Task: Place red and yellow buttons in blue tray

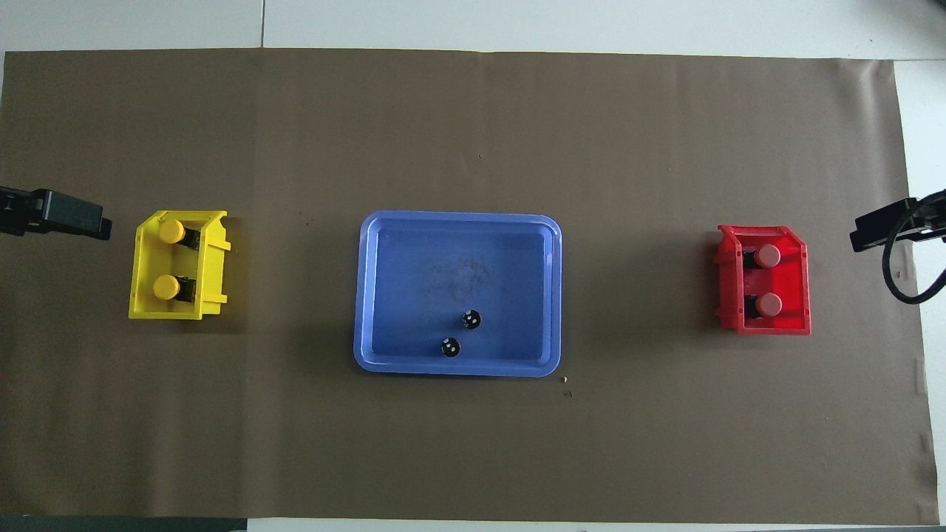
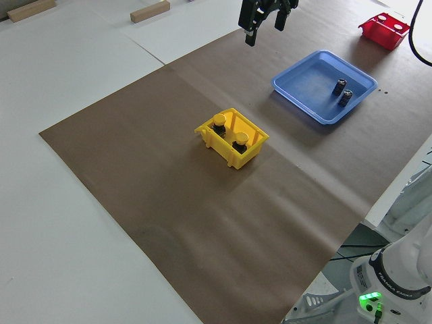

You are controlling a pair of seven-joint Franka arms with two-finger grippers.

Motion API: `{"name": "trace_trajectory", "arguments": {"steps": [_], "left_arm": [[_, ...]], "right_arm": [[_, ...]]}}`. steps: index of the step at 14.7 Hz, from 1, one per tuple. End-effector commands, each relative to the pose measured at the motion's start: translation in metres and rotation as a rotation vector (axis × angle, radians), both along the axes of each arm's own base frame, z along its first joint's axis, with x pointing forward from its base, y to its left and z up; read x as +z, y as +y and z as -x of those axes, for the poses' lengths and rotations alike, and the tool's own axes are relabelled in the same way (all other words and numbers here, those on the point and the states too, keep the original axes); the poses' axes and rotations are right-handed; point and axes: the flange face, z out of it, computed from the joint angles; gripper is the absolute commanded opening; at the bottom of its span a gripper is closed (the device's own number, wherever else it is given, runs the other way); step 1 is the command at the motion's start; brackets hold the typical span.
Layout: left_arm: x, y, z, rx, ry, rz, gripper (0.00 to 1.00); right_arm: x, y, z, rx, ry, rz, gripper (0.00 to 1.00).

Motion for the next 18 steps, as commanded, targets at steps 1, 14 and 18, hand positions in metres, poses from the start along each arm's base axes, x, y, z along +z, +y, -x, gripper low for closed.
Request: {"name": "trace_trajectory", "arguments": {"steps": [1,14,18], "left_arm": [[0.001,0.001,0.009,0.009,0.01,0.005,1.0],[0.001,0.001,0.009,0.009,0.01,0.005,1.0],[0.001,0.001,0.009,0.009,0.01,0.005,1.0]], "right_arm": [[0.003,0.0,0.001,0.004,-0.004,-0.011,1.0],[-0.097,0.01,-0.011,0.016,-0.098,-0.073,0.81],[-0.162,-0.002,-0.02,0.041,-0.13,-0.065,0.77]]}}
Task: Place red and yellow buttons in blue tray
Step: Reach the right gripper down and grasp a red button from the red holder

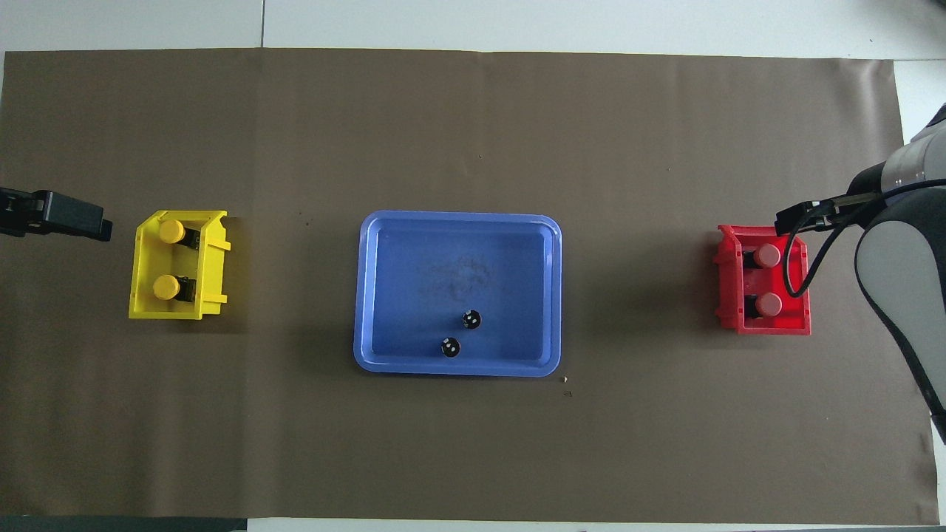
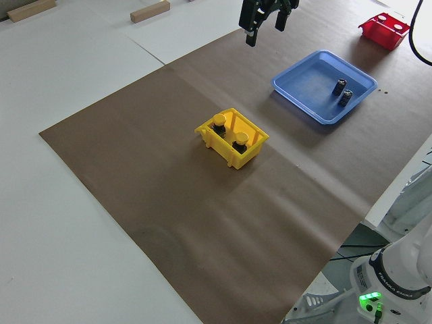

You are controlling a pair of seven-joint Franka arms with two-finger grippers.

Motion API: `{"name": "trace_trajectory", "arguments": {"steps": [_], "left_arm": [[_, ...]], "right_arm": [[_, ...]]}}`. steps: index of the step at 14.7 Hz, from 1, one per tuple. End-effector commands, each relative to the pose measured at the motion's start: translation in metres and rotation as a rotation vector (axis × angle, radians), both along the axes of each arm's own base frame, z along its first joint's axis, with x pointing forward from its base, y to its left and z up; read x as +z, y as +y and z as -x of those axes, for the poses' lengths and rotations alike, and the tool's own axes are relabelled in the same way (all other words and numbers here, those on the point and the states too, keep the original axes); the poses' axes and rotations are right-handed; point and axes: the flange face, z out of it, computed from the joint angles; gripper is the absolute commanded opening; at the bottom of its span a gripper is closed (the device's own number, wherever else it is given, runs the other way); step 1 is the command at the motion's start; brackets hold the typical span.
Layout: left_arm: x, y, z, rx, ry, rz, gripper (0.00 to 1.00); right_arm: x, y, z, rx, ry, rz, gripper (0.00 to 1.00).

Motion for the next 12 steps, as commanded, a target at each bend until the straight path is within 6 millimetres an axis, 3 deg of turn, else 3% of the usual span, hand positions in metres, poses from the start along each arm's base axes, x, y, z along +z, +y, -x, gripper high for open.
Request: {"name": "trace_trajectory", "arguments": {"steps": [1,2,5,12], "left_arm": [[0.002,0.001,0.008,0.009,0.005,0.006,1.0],[0.002,0.001,0.008,0.009,0.005,0.006,1.0],[0.002,0.001,0.008,0.009,0.005,0.006,1.0],[0.002,0.001,0.008,0.009,0.005,0.006,1.0]], "right_arm": [[-0.046,-0.011,0.007,0.006,-0.033,-0.011,0.77],[-0.064,-0.018,0.007,0.005,-0.021,-0.01,0.75],[-0.085,-0.026,0.016,0.027,-0.015,-0.009,0.73],[-0.111,-0.032,0.025,0.038,-0.047,-0.002,0.71]]}}
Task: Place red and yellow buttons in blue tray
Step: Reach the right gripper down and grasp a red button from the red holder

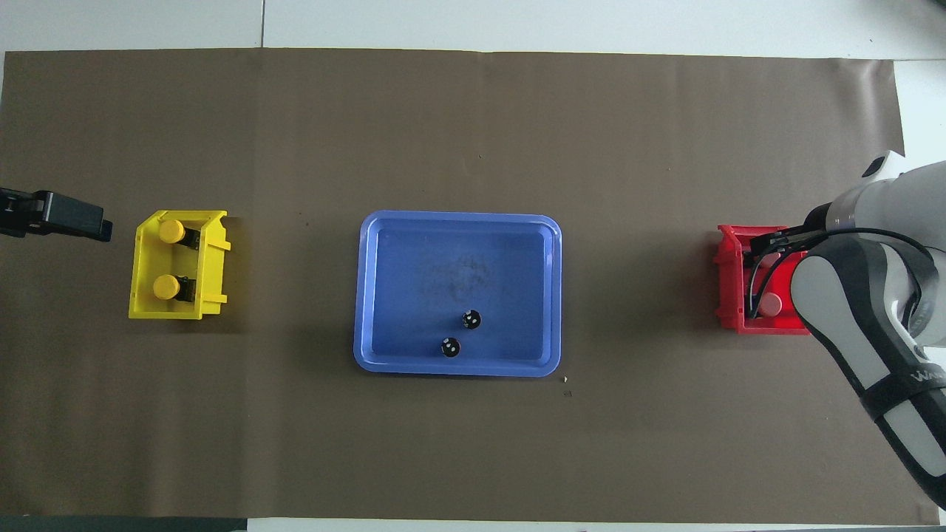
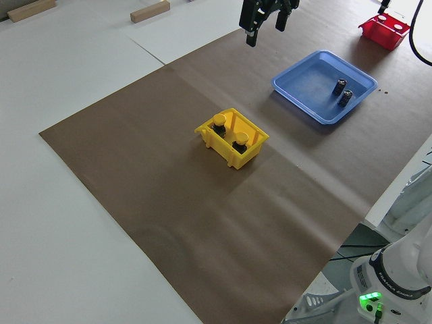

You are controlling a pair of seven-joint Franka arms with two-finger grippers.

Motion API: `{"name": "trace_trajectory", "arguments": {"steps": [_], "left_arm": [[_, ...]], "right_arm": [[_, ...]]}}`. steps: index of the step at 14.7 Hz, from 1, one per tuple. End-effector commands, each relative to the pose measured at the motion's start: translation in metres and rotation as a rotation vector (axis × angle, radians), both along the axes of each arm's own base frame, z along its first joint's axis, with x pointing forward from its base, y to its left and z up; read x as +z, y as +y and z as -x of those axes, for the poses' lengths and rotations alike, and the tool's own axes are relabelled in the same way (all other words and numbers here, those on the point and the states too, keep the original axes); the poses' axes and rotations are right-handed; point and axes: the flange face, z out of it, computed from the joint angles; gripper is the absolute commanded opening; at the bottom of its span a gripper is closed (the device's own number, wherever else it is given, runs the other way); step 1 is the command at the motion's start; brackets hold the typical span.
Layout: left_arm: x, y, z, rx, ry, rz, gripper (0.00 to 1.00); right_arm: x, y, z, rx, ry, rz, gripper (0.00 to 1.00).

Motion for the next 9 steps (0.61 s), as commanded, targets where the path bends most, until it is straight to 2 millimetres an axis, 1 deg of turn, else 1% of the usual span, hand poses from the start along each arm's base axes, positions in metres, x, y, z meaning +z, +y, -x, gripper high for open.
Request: {"name": "trace_trajectory", "arguments": {"steps": [1,4,6,9], "left_arm": [[0.002,0.0,0.008,0.008,0.005,0.006,1.0],[0.002,0.001,0.008,0.009,0.005,0.006,1.0],[0.002,0.001,0.008,0.009,0.005,0.006,1.0],[0.002,0.001,0.008,0.009,0.005,0.006,1.0]], "right_arm": [[-0.008,-0.013,0.012,-0.004,-0.008,-0.013,0.71],[-0.012,-0.012,0.014,-0.003,-0.012,-0.013,0.7],[-0.019,-0.008,0.019,0.001,-0.02,-0.012,0.67],[-0.021,-0.006,0.021,0.003,-0.023,-0.012,0.64]]}}
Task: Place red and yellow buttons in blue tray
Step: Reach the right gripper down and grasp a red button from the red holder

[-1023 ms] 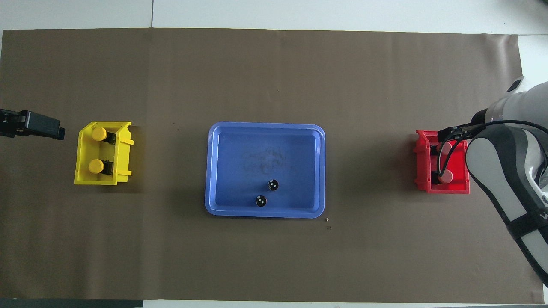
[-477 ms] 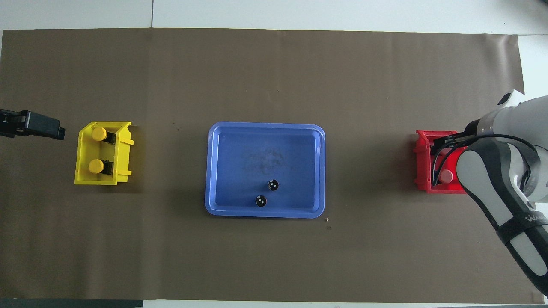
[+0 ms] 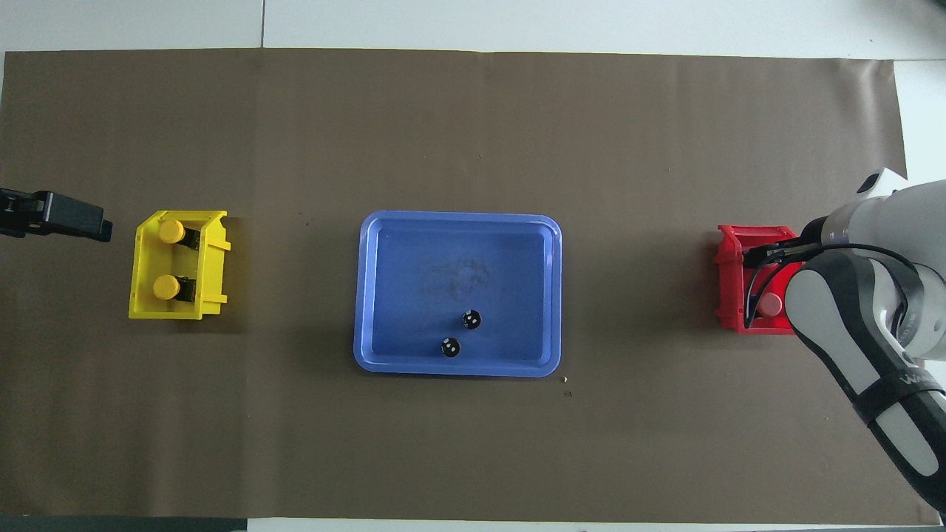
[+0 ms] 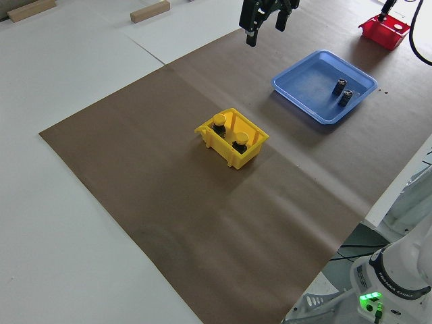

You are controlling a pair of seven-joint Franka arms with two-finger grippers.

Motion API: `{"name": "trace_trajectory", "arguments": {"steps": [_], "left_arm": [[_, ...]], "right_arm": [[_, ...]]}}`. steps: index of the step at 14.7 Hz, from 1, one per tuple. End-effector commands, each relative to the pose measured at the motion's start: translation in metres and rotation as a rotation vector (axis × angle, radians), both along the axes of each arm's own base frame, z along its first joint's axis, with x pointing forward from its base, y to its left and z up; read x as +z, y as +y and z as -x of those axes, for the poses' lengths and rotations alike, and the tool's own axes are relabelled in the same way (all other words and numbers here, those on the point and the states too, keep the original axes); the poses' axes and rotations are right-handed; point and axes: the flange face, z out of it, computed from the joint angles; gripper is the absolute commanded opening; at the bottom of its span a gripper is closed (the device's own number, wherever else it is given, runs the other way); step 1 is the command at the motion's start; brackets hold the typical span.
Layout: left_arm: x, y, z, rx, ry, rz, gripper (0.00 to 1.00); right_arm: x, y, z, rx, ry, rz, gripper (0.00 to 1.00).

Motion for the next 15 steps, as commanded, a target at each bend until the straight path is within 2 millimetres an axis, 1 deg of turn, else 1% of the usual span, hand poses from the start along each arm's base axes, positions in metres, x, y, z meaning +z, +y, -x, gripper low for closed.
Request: {"name": "trace_trajectory", "arguments": {"steps": [1,2,3,5,6,7,9,10,11,13,14,15], "left_arm": [[0.002,0.001,0.008,0.009,0.005,0.006,1.0],[0.002,0.001,0.008,0.009,0.005,0.006,1.0],[0.002,0.001,0.008,0.009,0.005,0.006,1.0],[0.002,0.0,0.008,0.008,0.004,0.006,1.0],[0.002,0.001,0.008,0.009,0.004,0.006,1.0],[0.002,0.001,0.008,0.009,0.005,0.006,1.0],[0.002,0.001,0.008,0.009,0.005,0.006,1.0],[0.002,0.001,0.008,0.009,0.005,0.006,1.0],[0.002,0.001,0.008,0.009,0.005,0.006,1.0],[0.002,0.001,0.008,0.011,0.003,0.006,1.0],[0.003,0.001,0.008,0.01,-0.002,0.006,1.0],[0.002,0.001,0.009,0.009,0.004,0.006,1.0]], "right_arm": [[0.001,0.002,0.009,0.011,-0.015,-0.013,0.63],[0.0,0.002,0.01,0.011,-0.014,-0.013,0.61],[-0.002,0.003,0.011,0.011,-0.014,-0.013,0.56],[-0.002,0.003,0.012,0.013,-0.009,-0.014,0.29],[0.002,0.006,0.009,0.017,-0.008,-0.014,0.16],[0.009,0.006,0.004,0.033,-0.004,-0.01,0.14],[0.039,0.0,-0.015,0.065,0.056,-0.011,0.14],[0.066,-0.004,-0.026,0.08,0.082,-0.012,0.14],[0.088,-0.005,-0.031,0.1,0.102,-0.003,0.14],[0.133,0.002,-0.037,0.14,0.131,0.057,0.14],[0.159,0.025,-0.041,0.168,0.137,0.066,0.14],[0.172,0.055,-0.047,0.171,0.152,0.071,0.14]]}}
